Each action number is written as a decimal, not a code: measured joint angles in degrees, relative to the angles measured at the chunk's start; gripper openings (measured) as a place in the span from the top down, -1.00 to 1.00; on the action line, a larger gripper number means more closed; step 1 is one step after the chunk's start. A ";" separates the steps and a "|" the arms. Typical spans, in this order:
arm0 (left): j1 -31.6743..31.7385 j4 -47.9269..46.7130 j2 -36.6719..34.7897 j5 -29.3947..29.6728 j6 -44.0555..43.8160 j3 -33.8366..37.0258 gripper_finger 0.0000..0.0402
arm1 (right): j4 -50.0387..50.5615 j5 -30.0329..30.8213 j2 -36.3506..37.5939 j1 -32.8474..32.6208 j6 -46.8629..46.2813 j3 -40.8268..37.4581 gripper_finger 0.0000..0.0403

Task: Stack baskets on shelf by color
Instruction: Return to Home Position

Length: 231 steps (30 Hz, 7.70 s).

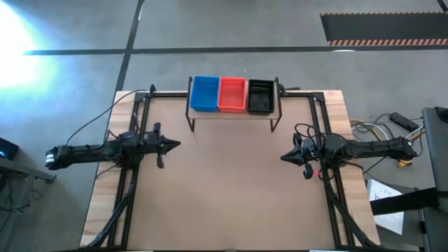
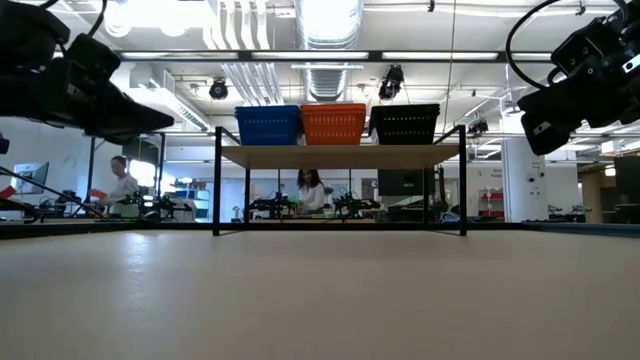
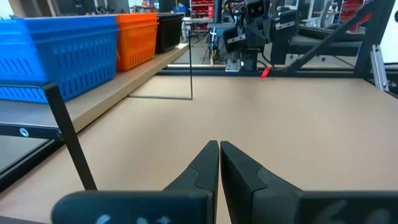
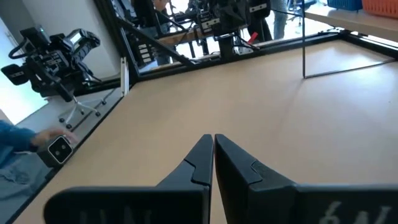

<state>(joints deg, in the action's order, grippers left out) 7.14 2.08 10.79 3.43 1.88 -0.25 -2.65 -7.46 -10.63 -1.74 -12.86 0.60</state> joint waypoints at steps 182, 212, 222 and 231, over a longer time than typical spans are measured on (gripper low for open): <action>-8.79 3.44 -6.56 -4.73 -1.47 -0.09 1.00 | 0.86 9.65 7.45 -1.13 19.32 0.02 0.95; -8.78 3.45 -6.59 -4.73 -1.47 -0.09 1.00 | 0.84 9.64 7.45 -1.11 19.34 0.02 0.96; -8.79 3.44 -6.59 -4.73 -1.47 -0.09 1.00 | 0.84 9.64 7.45 -1.14 19.34 0.02 0.96; -8.79 3.45 -6.59 -4.73 -1.47 -0.09 1.00 | 0.86 9.64 7.45 -1.14 19.32 0.02 0.96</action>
<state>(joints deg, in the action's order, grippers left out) -1.65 5.53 4.21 -1.30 0.40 -0.34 -1.79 2.18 -3.18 -2.87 6.46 0.62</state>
